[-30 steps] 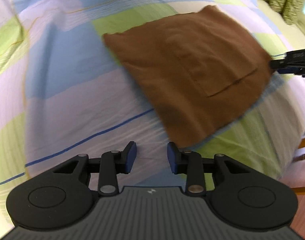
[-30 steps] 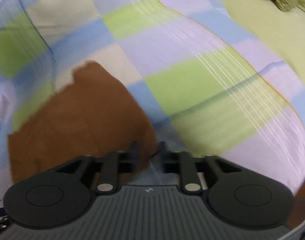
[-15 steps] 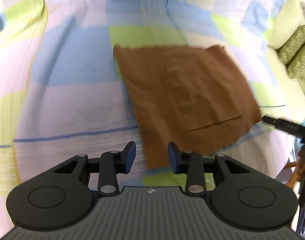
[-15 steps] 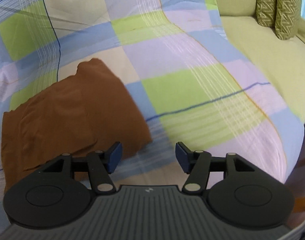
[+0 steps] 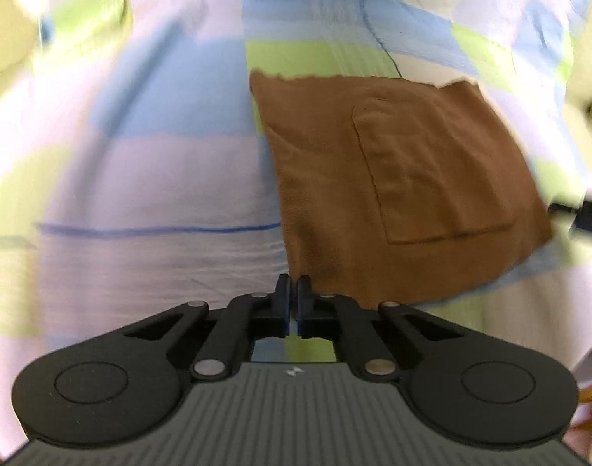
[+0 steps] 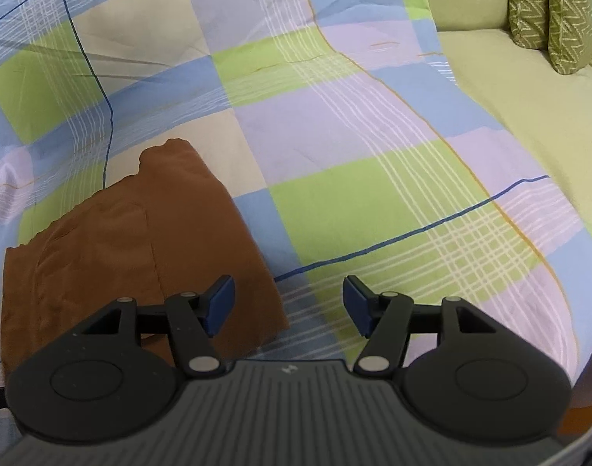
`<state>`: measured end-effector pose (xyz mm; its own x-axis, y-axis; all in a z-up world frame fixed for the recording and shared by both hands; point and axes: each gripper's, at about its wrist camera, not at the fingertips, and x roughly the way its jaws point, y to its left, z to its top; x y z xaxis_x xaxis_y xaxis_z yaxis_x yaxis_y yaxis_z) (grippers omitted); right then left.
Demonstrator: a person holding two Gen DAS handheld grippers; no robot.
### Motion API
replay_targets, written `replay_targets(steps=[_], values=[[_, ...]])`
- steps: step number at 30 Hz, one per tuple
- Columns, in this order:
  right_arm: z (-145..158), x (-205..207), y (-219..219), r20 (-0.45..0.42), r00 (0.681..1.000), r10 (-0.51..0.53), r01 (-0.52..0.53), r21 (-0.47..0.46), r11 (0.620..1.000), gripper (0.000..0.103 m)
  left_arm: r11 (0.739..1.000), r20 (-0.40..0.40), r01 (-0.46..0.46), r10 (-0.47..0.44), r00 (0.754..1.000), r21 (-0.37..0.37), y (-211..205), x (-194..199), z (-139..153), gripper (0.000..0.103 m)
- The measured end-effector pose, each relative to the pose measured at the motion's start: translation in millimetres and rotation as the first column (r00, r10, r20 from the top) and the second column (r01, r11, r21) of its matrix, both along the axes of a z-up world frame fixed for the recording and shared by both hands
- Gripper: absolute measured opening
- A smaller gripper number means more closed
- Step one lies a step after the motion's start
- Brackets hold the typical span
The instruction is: Fold clothes
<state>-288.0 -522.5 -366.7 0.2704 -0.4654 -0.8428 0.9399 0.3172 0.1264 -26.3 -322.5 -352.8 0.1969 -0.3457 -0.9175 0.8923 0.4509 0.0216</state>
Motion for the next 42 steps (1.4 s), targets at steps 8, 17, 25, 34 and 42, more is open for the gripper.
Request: replay_targets(steps=[8,17,25,34,42], values=[[-21,4,6,-0.164,0.985,0.046,-0.026,0.118,0.993,0.058,0.981,0.197,0.081,-0.116,0.974,0.177,-3,-16,-9,0.013],[16,30,17,-0.041,0.984,0.176,-0.175,0.029,0.984,0.053,0.996,-0.007,-0.019,0.018,1.0,-0.083,-27,52,41,0.014],[-1,79,-42,0.069,0.919,0.387,-0.392,0.078,0.917,0.051,0.948,-0.192,-0.277,0.245,0.95,-0.159,-79,120,14,0.027],[-21,88,-142,0.202,0.909,0.365,-0.391,0.108,0.914,0.057,0.908,-0.29,-0.384,0.327,0.899,-0.167,-89,131,-8,0.036],[-32,94,-164,0.33,0.859,0.392,-0.447,0.109,0.888,0.001,0.932,-0.117,-0.268,0.246,0.962,-0.242,-111,109,6,0.0]])
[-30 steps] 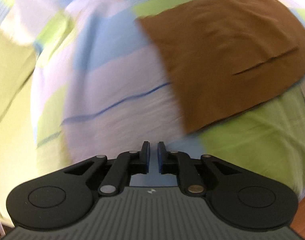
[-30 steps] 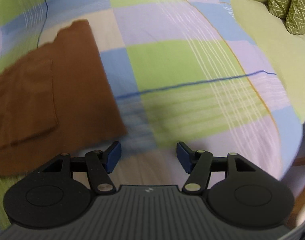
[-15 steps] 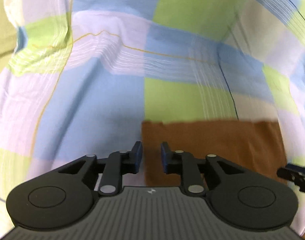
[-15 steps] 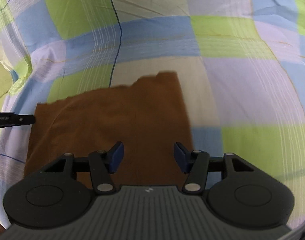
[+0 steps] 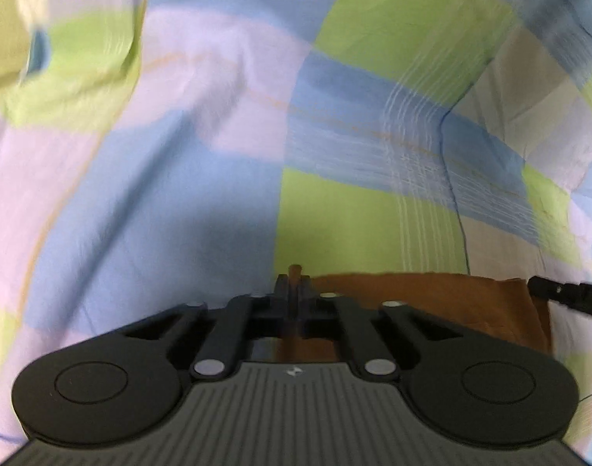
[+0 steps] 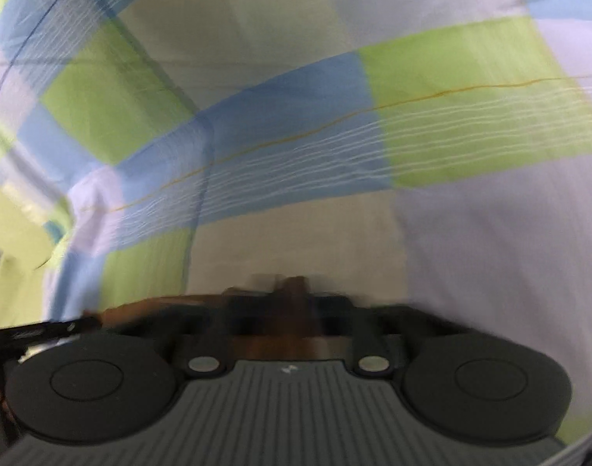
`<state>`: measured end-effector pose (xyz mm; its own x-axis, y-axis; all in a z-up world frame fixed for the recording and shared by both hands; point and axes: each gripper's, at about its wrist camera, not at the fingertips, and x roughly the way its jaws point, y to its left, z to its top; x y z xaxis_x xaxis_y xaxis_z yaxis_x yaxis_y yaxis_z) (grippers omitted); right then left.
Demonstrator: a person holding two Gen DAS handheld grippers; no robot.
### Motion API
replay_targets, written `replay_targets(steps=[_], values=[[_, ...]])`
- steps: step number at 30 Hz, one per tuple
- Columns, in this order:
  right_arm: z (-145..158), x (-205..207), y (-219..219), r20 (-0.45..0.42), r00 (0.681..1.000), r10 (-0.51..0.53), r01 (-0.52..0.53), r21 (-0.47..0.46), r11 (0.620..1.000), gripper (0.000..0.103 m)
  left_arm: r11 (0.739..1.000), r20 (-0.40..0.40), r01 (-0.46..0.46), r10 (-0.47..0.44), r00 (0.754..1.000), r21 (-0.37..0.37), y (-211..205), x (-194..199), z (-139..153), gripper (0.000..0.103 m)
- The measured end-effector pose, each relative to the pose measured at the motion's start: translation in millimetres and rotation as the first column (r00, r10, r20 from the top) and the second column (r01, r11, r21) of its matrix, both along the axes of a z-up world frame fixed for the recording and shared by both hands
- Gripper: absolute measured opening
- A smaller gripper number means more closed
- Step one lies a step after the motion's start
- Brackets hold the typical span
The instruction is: Fold clothes
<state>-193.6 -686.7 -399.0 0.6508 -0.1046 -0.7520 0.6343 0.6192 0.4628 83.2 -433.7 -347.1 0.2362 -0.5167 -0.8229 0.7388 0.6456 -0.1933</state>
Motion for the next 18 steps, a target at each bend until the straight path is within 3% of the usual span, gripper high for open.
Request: replay_targets(steps=[4,6,8,10,13,14,15,16,18], values=[[19,-6,13,-0.01,1.0,0.024,-0.025,-0.157,0.987,0.001,0.989,0.232,0.1,-0.124,0.965,0.111,-21,-25,-2,0.0],[24,-11,17,-0.013,1.0,0.008,-0.011,-0.217,0.976,0.001,0.98,0.286,0.105,-0.15,0.946,0.168,-26,-31,-9,0.001],[18,-14,22,-0.049,0.999,-0.015,0.001,-0.264,0.964,0.001,0.962,0.33,0.101,-0.185,0.926,0.254,-32,-35,-23,0.009],[3,-8,22,-0.101,0.995,-0.02,-0.008,-0.268,0.963,0.001,0.955,0.367,0.104,-0.205,0.907,0.279,-36,-35,-28,0.015],[-8,2,17,-0.132,0.991,-0.033,-0.005,-0.273,0.962,0.003,0.95,0.375,0.101,-0.213,0.902,0.296,-41,-26,-24,0.018],[-4,3,14,-0.133,0.99,-0.055,0.014,-0.289,0.957,0.013,0.949,0.383,0.088,-0.206,0.9,0.303,-41,-22,-22,0.018],[1,3,11,-0.136,0.987,-0.083,0.038,-0.304,0.952,0.033,0.953,0.381,0.061,-0.177,0.907,0.297,-39,-15,-15,0.017],[8,2,10,-0.137,0.983,-0.121,0.07,-0.329,0.942,0.039,0.958,0.368,0.045,-0.152,0.917,0.282,-34,-12,-8,0.017],[23,-6,11,-0.105,0.984,-0.141,0.097,-0.344,0.934,0.04,0.976,0.308,0.043,-0.109,0.945,0.213,-22,-13,13,0.017]])
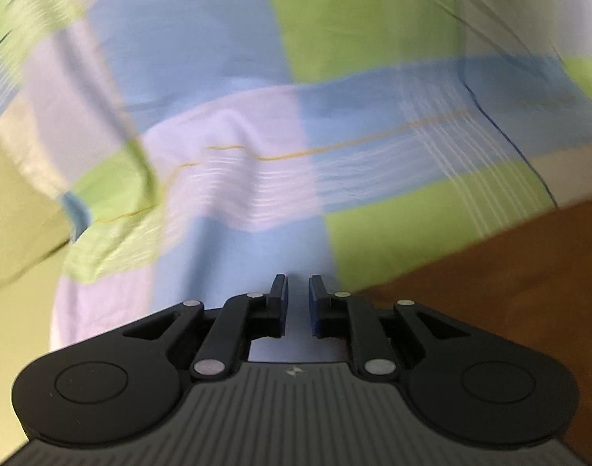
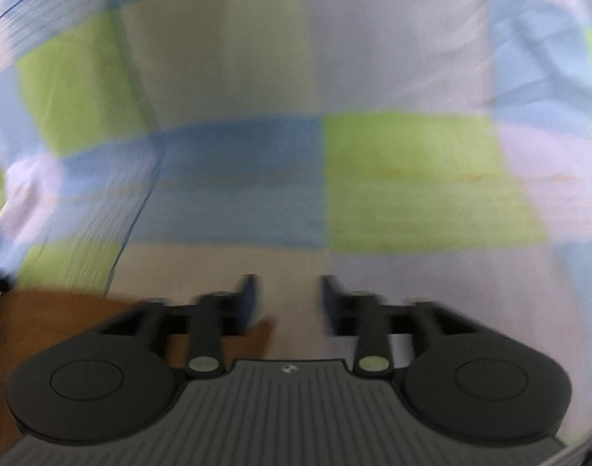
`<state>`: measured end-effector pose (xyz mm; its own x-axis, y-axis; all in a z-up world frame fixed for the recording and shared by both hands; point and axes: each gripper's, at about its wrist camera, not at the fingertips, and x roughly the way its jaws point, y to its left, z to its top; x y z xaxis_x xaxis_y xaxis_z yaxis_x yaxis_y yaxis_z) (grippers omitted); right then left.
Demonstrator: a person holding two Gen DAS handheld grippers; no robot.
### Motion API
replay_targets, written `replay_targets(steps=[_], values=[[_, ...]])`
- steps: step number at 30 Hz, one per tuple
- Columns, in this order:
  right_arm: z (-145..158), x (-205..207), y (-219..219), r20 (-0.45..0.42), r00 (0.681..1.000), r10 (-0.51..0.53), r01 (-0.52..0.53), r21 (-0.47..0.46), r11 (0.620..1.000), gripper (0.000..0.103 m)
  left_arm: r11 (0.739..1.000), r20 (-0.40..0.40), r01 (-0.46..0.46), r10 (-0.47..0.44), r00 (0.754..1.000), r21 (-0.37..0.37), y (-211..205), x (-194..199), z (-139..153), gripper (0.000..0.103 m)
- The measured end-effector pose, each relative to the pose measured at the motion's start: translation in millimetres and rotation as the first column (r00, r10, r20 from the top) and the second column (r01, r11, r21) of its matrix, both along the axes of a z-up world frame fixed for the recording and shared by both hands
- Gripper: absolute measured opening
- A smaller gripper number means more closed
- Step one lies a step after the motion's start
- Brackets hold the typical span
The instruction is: Fold clothes
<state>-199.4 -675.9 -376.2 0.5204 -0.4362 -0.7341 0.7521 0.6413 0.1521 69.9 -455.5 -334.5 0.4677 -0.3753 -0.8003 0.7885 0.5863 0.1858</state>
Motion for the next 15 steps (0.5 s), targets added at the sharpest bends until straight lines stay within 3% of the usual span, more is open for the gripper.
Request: replay_targets(steps=[2,3,6,8,9,11,12,14,15], values=[[15,-8,8,0.059,0.998,0.031,-0.033,0.023,0.999,0.04,0.999,-0.054,0.014,-0.017,0.998,-0.052,9,-11,12,0.017],[21,-9,18,0.083,0.993,0.079,-0.083,0.05,0.995,0.037,0.996,-0.088,0.044,-0.051,0.995,-0.081,14,-30,18,0.024],[20,-7,50,0.112,0.967,0.227,-0.24,0.122,0.963,0.02,0.993,-0.123,0.086,-0.096,0.988,-0.082,14,-57,8,0.03],[5,-1,71,0.072,0.949,0.308,-0.315,0.136,0.939,0.017,0.995,-0.135,0.08,-0.087,0.987,-0.055,10,-65,-11,0.03],[-2,0,75,0.04,0.946,0.321,-0.323,0.128,0.938,0.016,0.997,-0.123,0.059,-0.064,0.99,-0.042,10,-62,-23,0.035],[-16,1,83,-0.023,0.939,0.344,-0.34,0.114,0.934,0.007,0.998,-0.11,0.046,-0.052,0.993,-0.053,15,-54,-33,0.038],[-19,-3,83,-0.048,0.94,0.337,-0.332,0.095,0.939,0.0,0.998,-0.106,0.038,-0.044,0.993,-0.057,18,-48,-33,0.038],[-15,-17,76,-0.098,0.953,0.287,-0.281,0.067,0.957,0.0,0.999,-0.077,0.021,-0.024,0.997,-0.039,25,-42,-28,0.037],[-11,-24,72,-0.118,0.958,0.261,-0.256,0.059,0.965,0.0,1.0,-0.023,-0.016,0.017,1.0,0.007,32,-41,-22,0.034]])
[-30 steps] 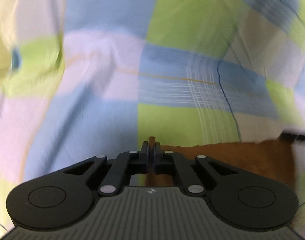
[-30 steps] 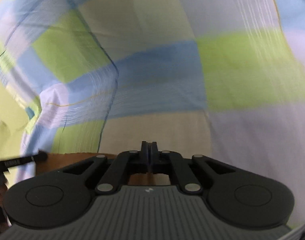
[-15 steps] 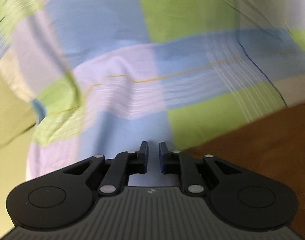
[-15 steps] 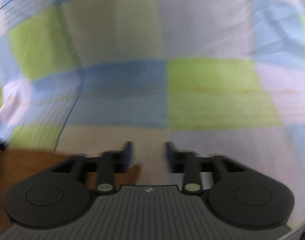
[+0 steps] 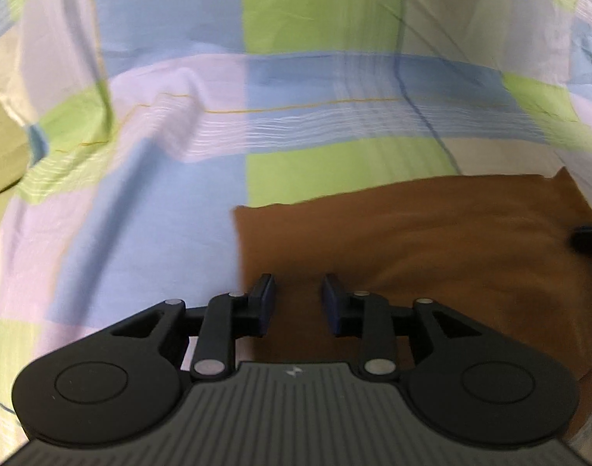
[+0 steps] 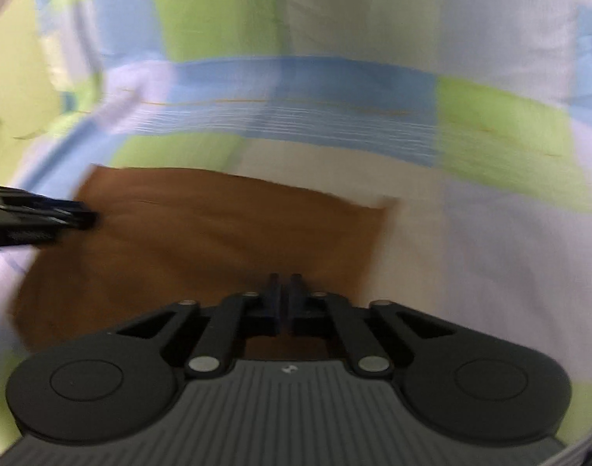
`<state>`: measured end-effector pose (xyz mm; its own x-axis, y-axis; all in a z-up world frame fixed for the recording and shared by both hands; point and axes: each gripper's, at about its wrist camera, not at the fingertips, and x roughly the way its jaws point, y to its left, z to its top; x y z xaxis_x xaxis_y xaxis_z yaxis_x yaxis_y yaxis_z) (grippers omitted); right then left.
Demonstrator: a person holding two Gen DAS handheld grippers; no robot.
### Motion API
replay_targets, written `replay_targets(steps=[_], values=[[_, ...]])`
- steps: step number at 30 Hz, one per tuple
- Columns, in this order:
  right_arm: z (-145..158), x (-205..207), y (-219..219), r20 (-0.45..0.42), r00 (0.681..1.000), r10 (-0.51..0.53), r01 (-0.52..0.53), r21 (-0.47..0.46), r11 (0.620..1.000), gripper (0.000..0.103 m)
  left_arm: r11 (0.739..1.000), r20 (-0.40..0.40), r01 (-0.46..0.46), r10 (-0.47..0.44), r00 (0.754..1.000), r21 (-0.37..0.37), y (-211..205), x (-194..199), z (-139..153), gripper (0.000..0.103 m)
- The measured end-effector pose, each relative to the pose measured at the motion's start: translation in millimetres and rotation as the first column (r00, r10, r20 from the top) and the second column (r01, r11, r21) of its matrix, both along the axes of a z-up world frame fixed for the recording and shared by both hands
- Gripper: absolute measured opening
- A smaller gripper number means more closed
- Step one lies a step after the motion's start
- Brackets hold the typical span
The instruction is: Fold clothes
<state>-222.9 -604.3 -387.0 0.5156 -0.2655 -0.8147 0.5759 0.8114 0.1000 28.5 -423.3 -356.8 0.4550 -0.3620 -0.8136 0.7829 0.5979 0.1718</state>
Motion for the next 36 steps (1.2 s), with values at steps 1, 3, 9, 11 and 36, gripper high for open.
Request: replay_targets(steps=[1,3,9,11,36], values=[[5,-8,-4,-0.018,0.999,-0.028,0.028,-0.01,1.0,0.0,0.999,0.018,-0.028,0.028,0.999,0.016,7,2,5,0.029],[15,-20,-8,-0.026,0.998,-0.064,0.063,-0.023,0.998,0.009,0.998,-0.004,-0.055,0.055,0.999,-0.012,23,-2,20,0.029],[29,-32,30,0.076,0.996,0.049,-0.05,0.016,0.999,0.014,0.993,-0.028,0.105,-0.106,0.994,-0.049,30,-66,35,0.037],[17,-32,51,0.054,0.994,0.099,-0.101,0.03,0.994,0.014,0.996,-0.049,0.089,-0.089,0.995,-0.002,37,-76,18,0.036],[17,-118,88,-0.191,0.977,0.095,-0.078,0.091,0.993,0.029,0.966,-0.15,-0.243,0.254,0.956,0.084,119,-170,30,0.043]])
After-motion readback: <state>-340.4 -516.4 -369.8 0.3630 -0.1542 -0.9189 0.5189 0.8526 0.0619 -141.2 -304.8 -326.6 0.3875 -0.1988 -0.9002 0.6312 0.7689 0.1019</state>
